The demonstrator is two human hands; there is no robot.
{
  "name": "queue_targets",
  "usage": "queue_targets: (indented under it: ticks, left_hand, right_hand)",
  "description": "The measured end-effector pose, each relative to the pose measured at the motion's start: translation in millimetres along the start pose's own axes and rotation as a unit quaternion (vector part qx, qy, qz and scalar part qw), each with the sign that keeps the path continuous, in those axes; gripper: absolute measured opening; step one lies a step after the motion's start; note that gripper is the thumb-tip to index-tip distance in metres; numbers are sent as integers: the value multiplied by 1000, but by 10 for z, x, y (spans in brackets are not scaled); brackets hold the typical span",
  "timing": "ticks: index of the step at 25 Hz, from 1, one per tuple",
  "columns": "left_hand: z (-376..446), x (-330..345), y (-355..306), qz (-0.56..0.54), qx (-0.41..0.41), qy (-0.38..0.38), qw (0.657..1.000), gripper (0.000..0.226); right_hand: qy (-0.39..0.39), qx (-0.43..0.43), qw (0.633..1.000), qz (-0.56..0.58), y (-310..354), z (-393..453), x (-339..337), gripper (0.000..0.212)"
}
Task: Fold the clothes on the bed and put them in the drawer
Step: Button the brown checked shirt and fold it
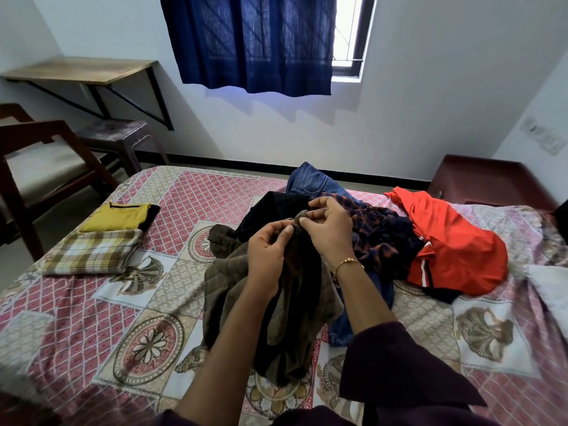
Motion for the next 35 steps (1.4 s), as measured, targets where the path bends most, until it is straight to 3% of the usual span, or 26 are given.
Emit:
queue_targets:
  ticks: [5,10,14,18,25,29,35]
  left_hand:
    - [46,-68,2,10,15,-66,998,11]
    - [97,-98,-18,44,49,-88,994,12]
    - [169,-81,-99,164,104,-100,976,10]
    - [233,-79,-165,189,117,-114,968,8]
    - [305,-142,-94,123,64,-157,978,19]
    - [300,-89,-22,-2,-9,-91,996,12]
    - [330,-48,50,-56,-46,-36,997,12]
  right_hand:
    - [77,8,995,67,19,-4,109,25]
    - [144,11,987,64,9,79,160,21]
    - [120,-6,991,64,20,151,159,28]
    - [148,-11,984,101,65,200,188,26]
    - [208,81,943,247,12,162,292,22]
    - [222,113,924,292,-67,166,308,22]
    - [164,87,963,198,-90,233,304,21]
Point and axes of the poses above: each hand's wrist, its own z-axis towards the middle knuckle, its own x-axis out of the palm, y = z × x, the point moved 6 cm from there along z, towards the middle knuckle, and after that the axes turned 7 degrees about -z, right-handed, at the moved point
